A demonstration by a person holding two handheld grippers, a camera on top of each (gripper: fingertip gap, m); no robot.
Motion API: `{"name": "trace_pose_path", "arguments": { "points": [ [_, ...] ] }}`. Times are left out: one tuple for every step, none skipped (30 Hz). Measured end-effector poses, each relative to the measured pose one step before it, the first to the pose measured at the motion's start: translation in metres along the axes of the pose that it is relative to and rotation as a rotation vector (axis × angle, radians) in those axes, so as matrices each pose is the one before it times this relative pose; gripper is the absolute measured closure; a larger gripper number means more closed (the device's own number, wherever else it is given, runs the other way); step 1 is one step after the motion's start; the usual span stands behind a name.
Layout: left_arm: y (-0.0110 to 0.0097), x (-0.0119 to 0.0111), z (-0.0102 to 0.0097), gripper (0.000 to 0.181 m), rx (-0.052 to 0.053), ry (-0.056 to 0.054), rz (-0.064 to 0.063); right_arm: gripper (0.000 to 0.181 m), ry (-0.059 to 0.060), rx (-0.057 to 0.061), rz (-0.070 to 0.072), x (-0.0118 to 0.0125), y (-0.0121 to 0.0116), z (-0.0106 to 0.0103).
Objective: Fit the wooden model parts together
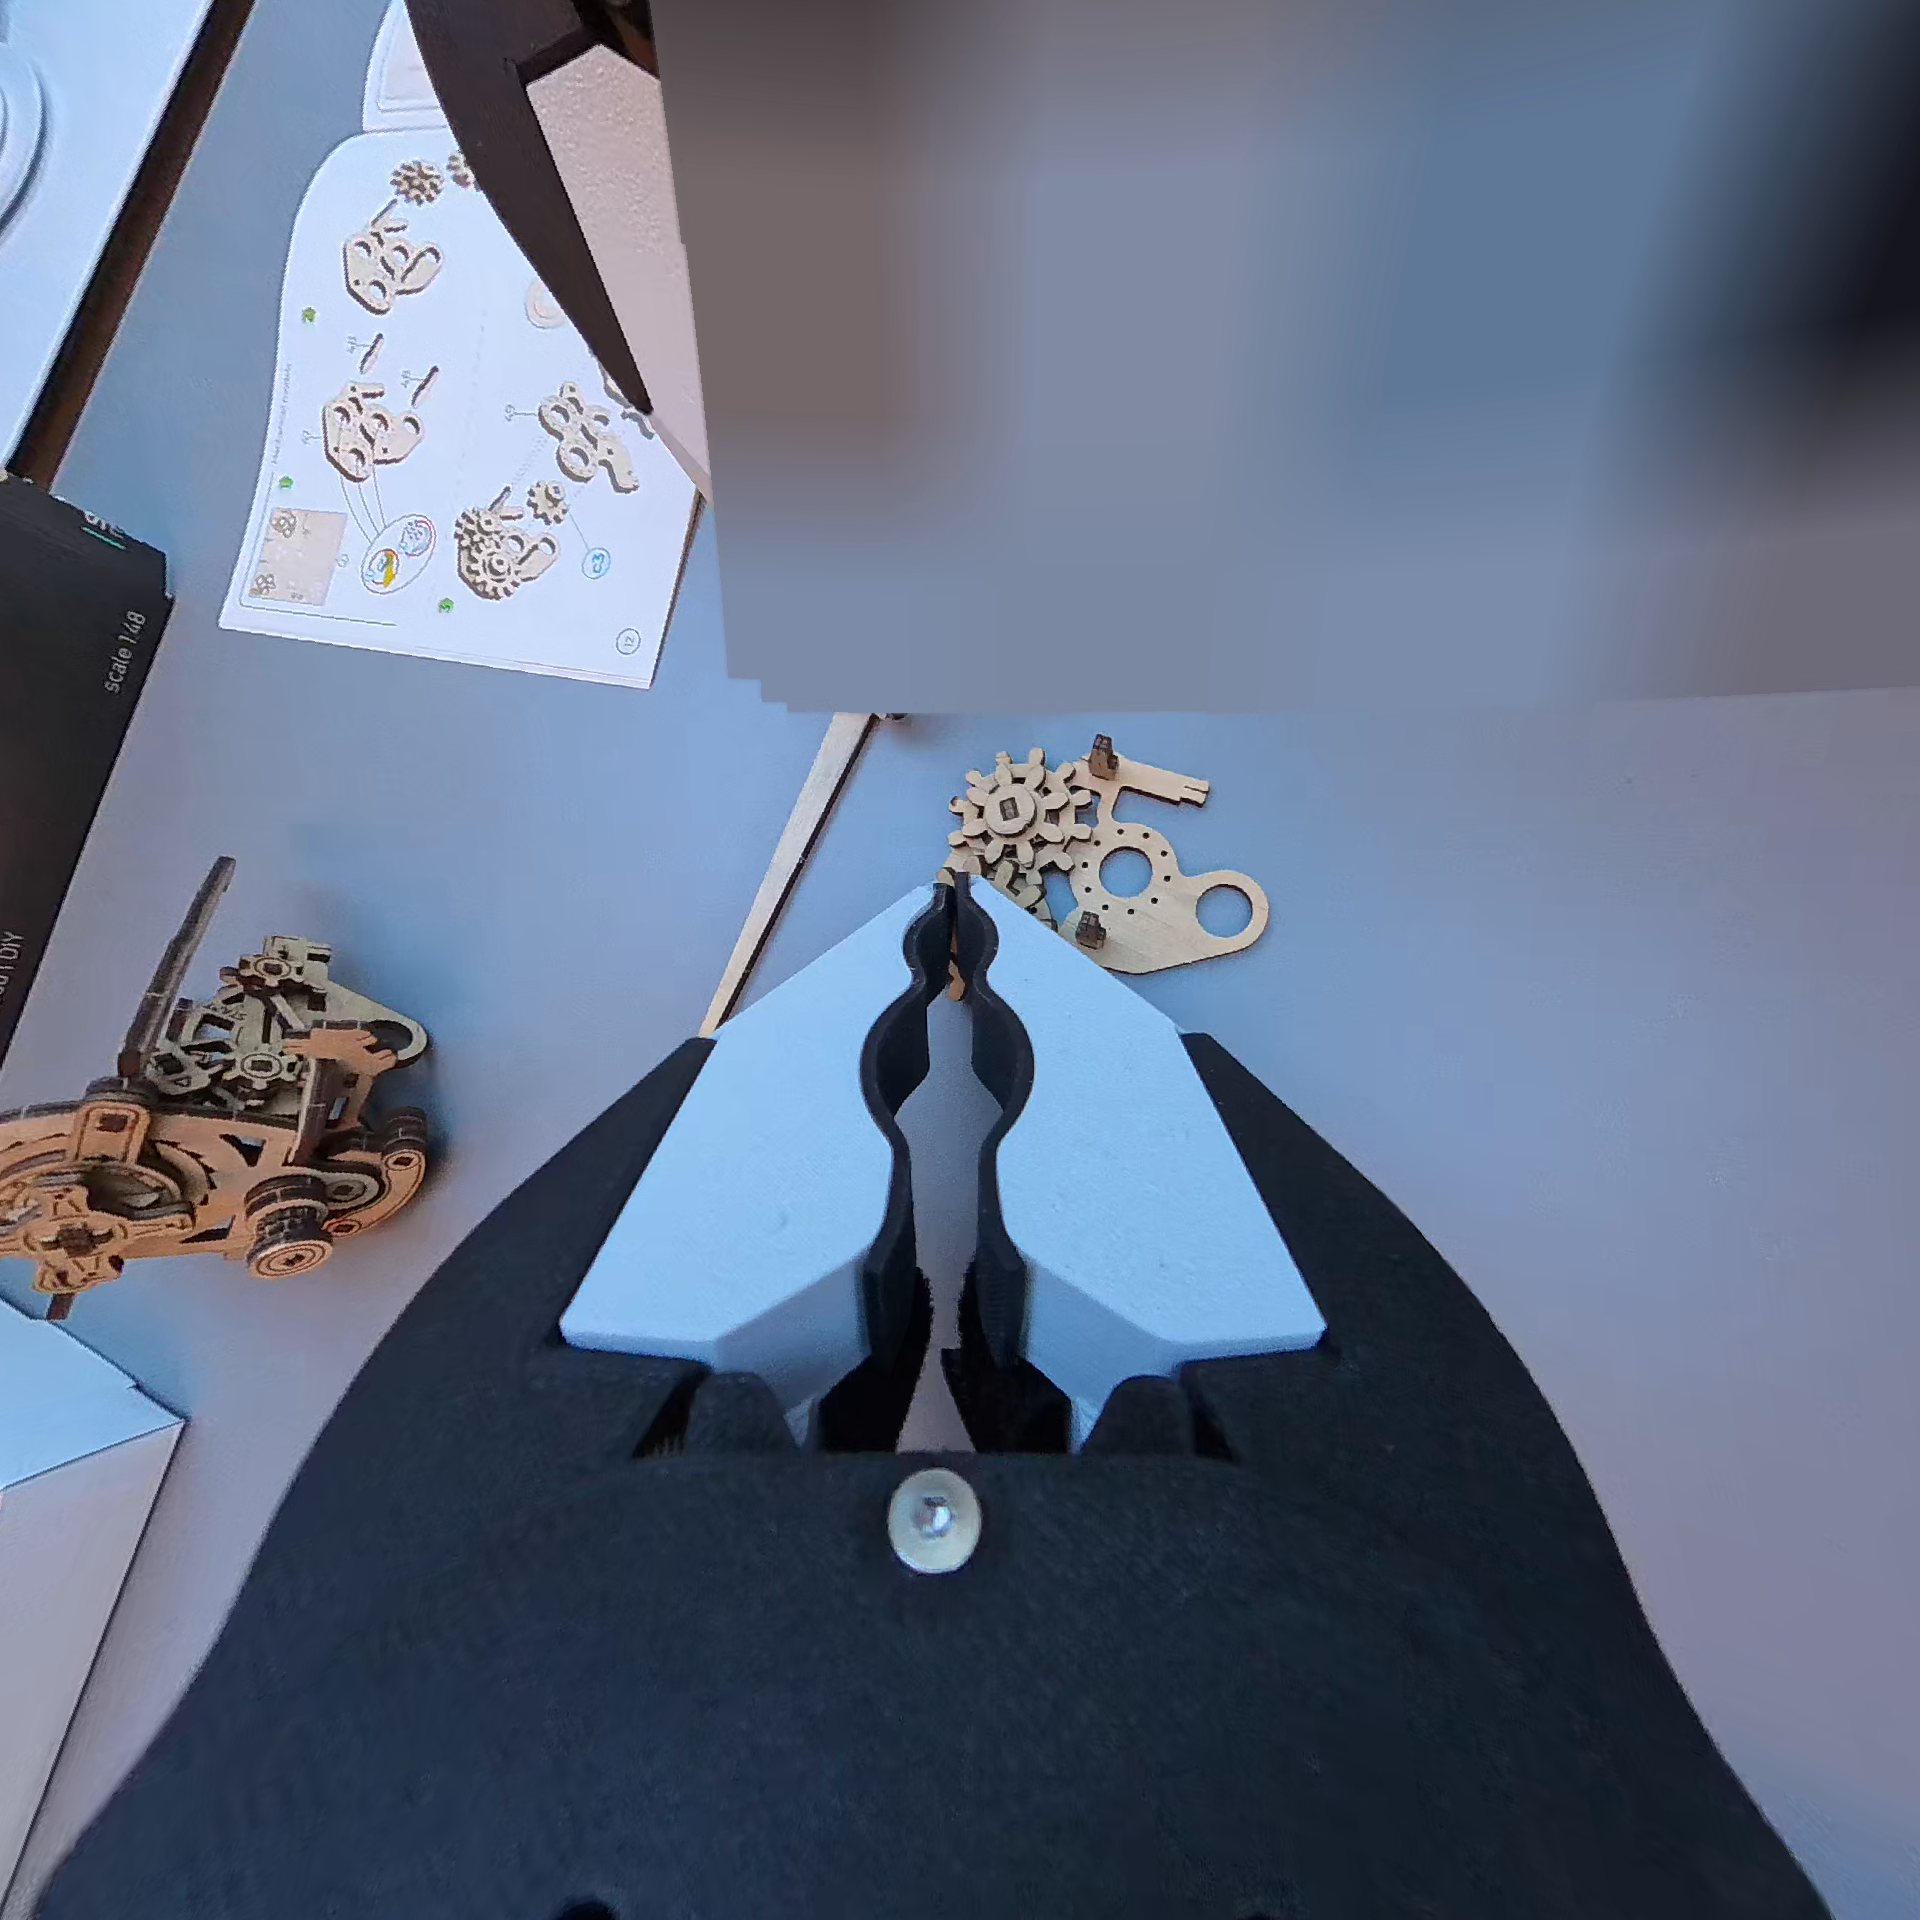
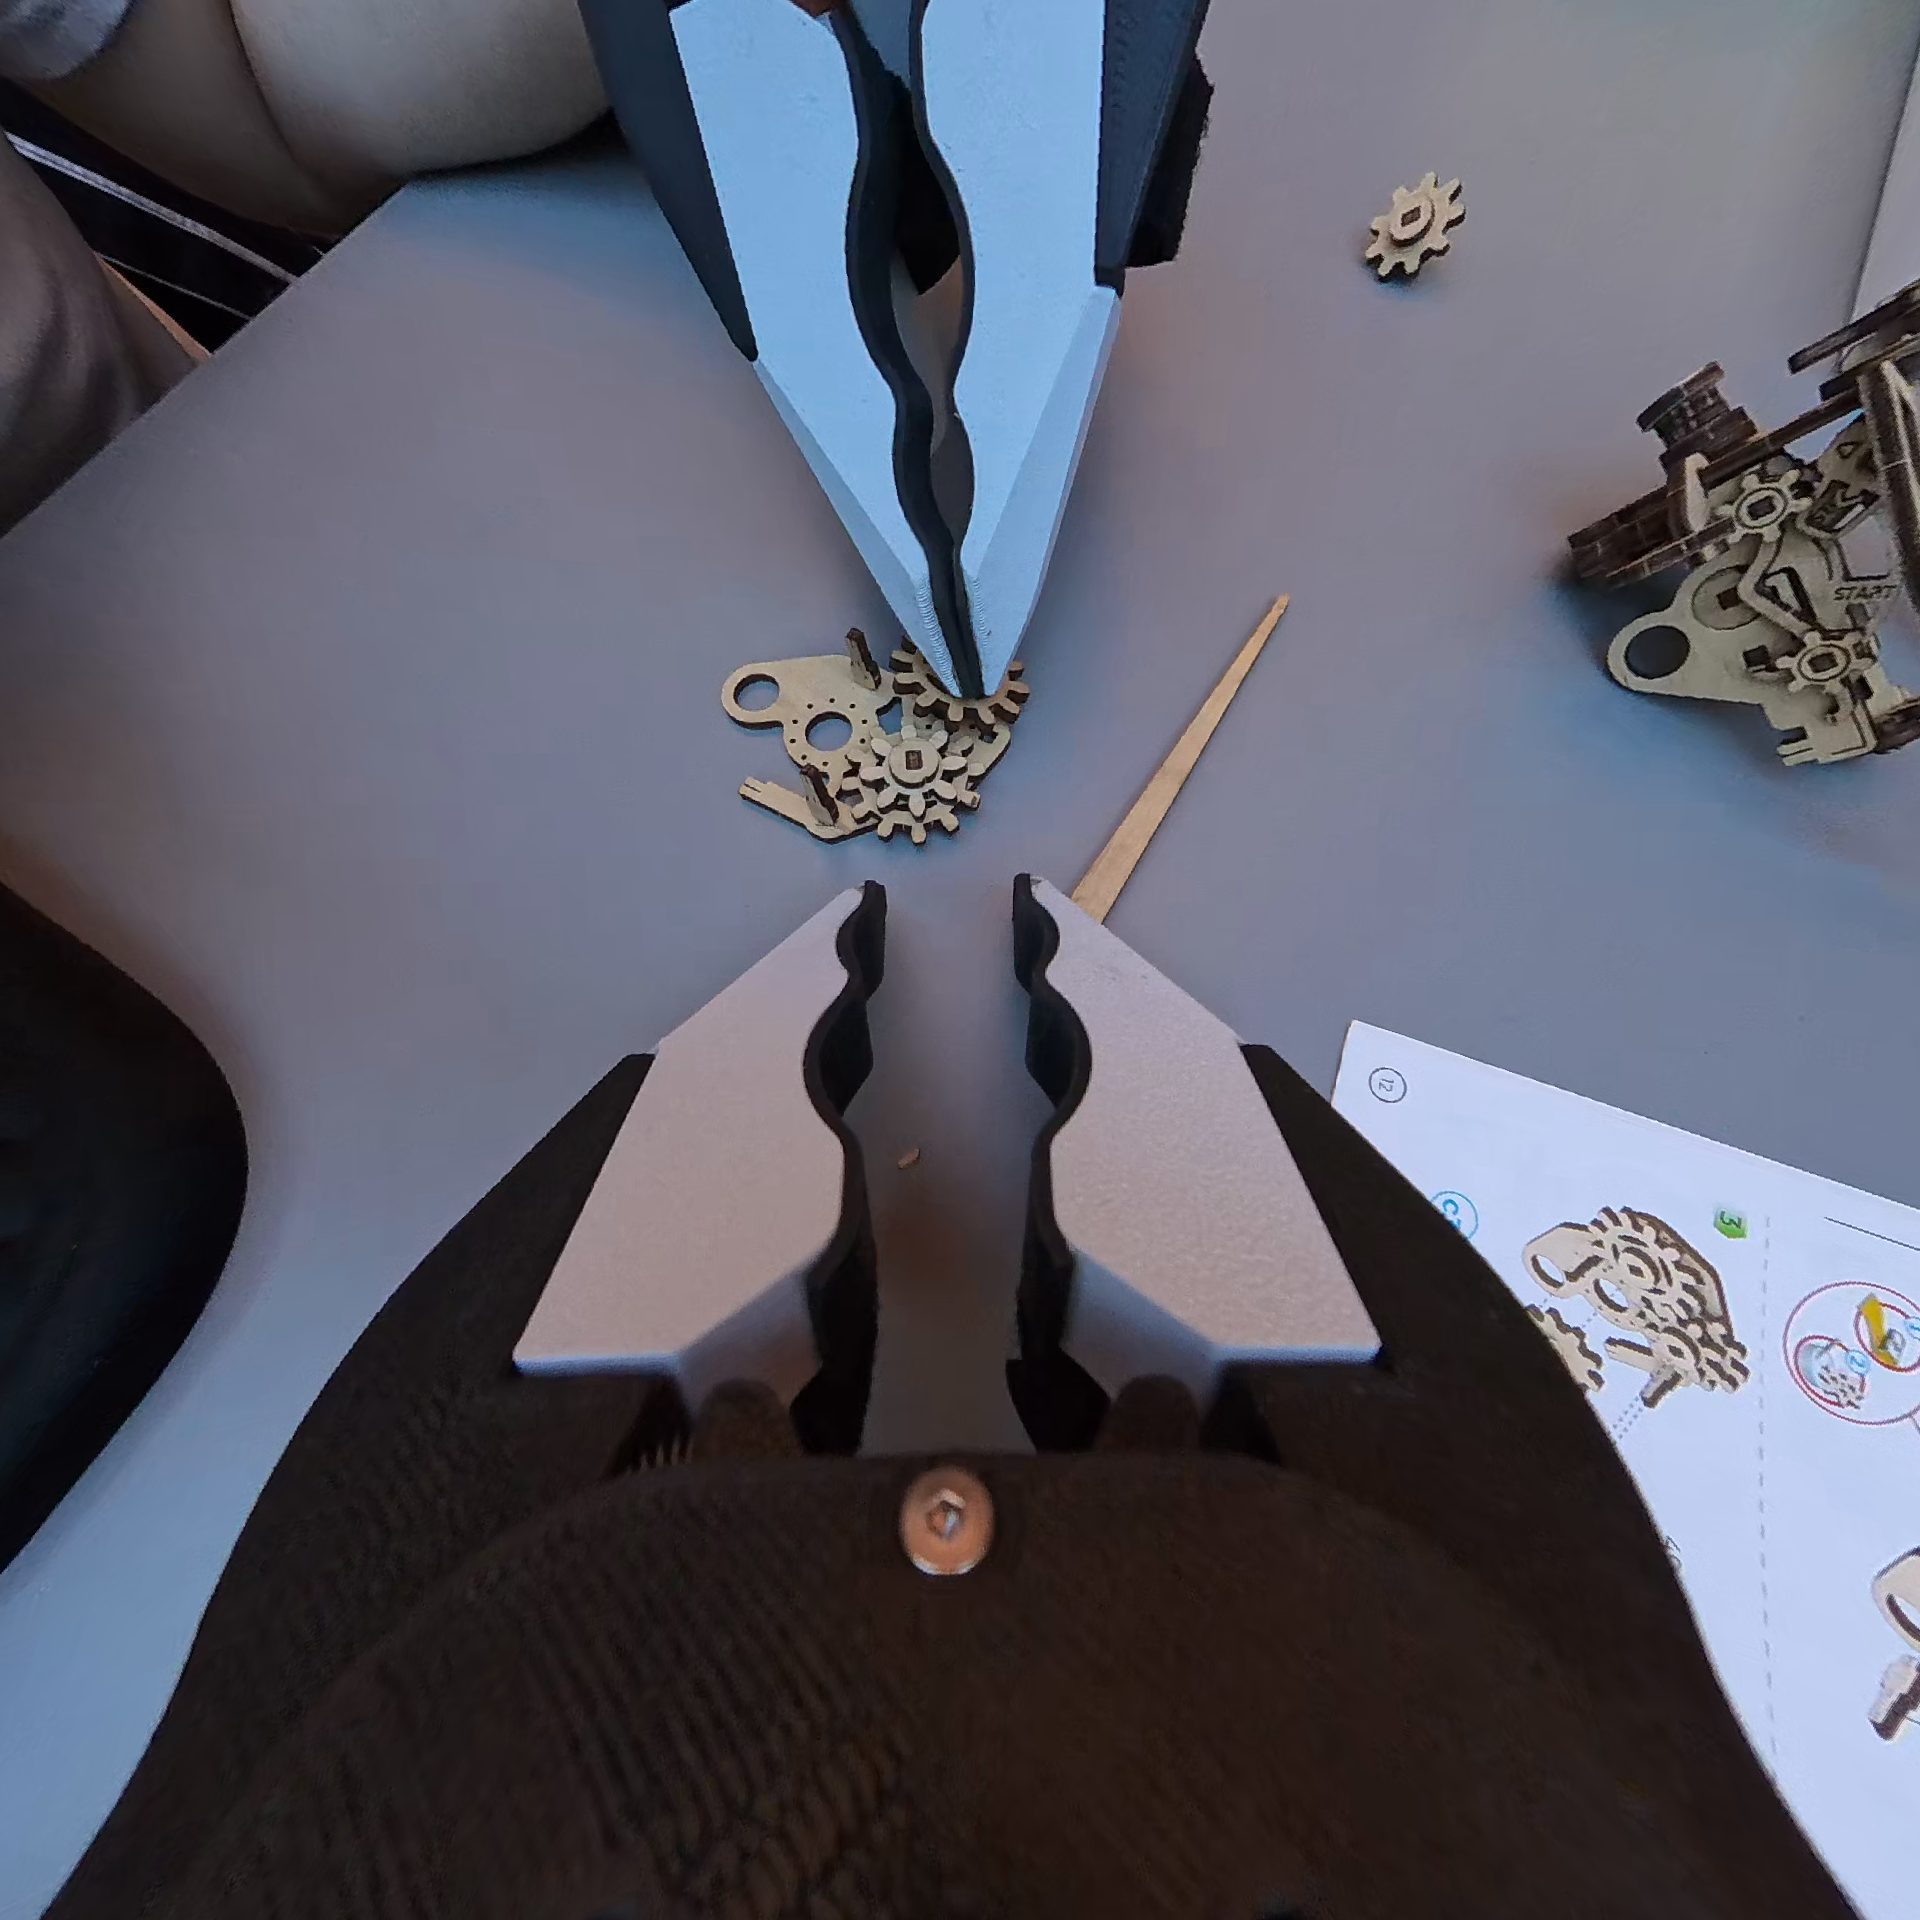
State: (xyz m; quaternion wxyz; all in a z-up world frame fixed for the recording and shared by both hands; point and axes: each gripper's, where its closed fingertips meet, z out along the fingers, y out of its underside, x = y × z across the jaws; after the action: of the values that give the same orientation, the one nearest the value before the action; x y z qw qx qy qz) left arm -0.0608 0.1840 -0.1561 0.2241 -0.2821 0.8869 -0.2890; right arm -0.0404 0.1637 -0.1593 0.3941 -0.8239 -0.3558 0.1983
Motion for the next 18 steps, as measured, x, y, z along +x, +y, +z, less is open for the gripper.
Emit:
{"name": "trace_pose_path", "arguments": {
  "points": [
    [-0.00050,-0.00096,-0.00043,0.181,0.0049,-0.0044,-0.0106,0.157,-0.0009,0.0060,0.0033,0.00022,-0.00076,-0.00055],
    [-0.00105,-0.00052,-0.00112,0.181,0.0096,-0.0004,-0.0115,0.157,-0.0005,0.0060,0.0023,0.00012,-0.00073,-0.00059],
    [-0.00166,0.00045,-0.00156,0.179,0.0127,0.0059,-0.0092,0.157,0.0019,0.0069,0.0015,0.00044,-0.00081,-0.00058],
    [-0.00187,-0.00036,-0.00136,0.178,0.0140,0.0008,-0.0065,0.157,0.0009,0.0076,0.0005,0.00014,-0.00103,-0.00069],
    [-0.00148,0.00028,-0.00087,0.176,0.0102,0.0031,-0.0016,0.157,-0.0001,0.0092,0.0009,0.00012,-0.00127,-0.00059],
    [-0.00096,0.00103,0.00006,0.175,0.0057,0.0068,0.0021,0.157,0.0004,0.0108,0.0029,0.00025,-0.00147,-0.00072],
    [-0.00026,0.00076,0.00114,0.175,0.0009,0.0053,0.0031,0.157,-0.0008,0.0124,0.0045,0.00039,-0.00180,-0.00070],
    [0.00069,0.00131,0.00194,0.175,-0.0049,0.0105,0.0022,0.158,-0.0013,0.0122,0.0060,0.00022,-0.00179,-0.00054],
    [0.00148,0.00086,0.00228,0.175,-0.0109,0.0080,0.0022,0.158,-0.0020,0.0087,0.0055,0.00012,-0.00135,-0.00037],
    [0.00079,0.00047,0.00192,0.176,-0.0066,0.0051,0.0028,0.158,-0.0019,0.0040,0.0028,-0.00015,-0.00063,-0.00020],
    [-0.00104,0.00086,0.00071,0.177,0.0045,0.0068,0.0007,0.158,-0.0001,-0.0005,-0.0004,-0.00011,0.00008,0.00015],
    [-0.00041,0.00035,0.00056,0.178,0.0005,0.0038,-0.0010,0.157,0.0004,-0.0036,-0.0021,-0.00011,0.00042,0.00029],
    [-0.00021,0.00017,0.00035,0.179,0.0009,0.0026,-0.0013,0.157,-0.0010,-0.0040,-0.0025,-0.00054,0.00041,0.00057],
    [-0.00027,0.00015,0.00037,0.180,0.0007,0.0012,-0.0010,0.157,-0.0026,-0.0025,-0.0016,-0.00071,0.00002,0.00056],
    [-0.00008,0.00017,0.00013,0.181,-0.0003,-0.0011,0.0014,0.157,-0.0032,-0.0013,-0.0008,-0.00077,-0.00011,0.00058],
    [-0.00005,-0.00005,-0.00002,0.181,-0.0011,-0.0027,0.0030,0.157,-0.0025,0.0004,-0.0002,-0.00081,-0.00039,0.00059],
    [0.00013,-0.00024,-0.00012,0.180,-0.0020,-0.0041,0.0021,0.158,-0.0026,0.0025,0.0012,-0.00072,-0.00082,0.00056],
    [0.00029,-0.00032,-0.00048,0.179,-0.0029,-0.0047,0.0007,0.158,-0.0043,0.0043,0.0018,-0.00115,-0.00115,0.00064]
  ]
}}
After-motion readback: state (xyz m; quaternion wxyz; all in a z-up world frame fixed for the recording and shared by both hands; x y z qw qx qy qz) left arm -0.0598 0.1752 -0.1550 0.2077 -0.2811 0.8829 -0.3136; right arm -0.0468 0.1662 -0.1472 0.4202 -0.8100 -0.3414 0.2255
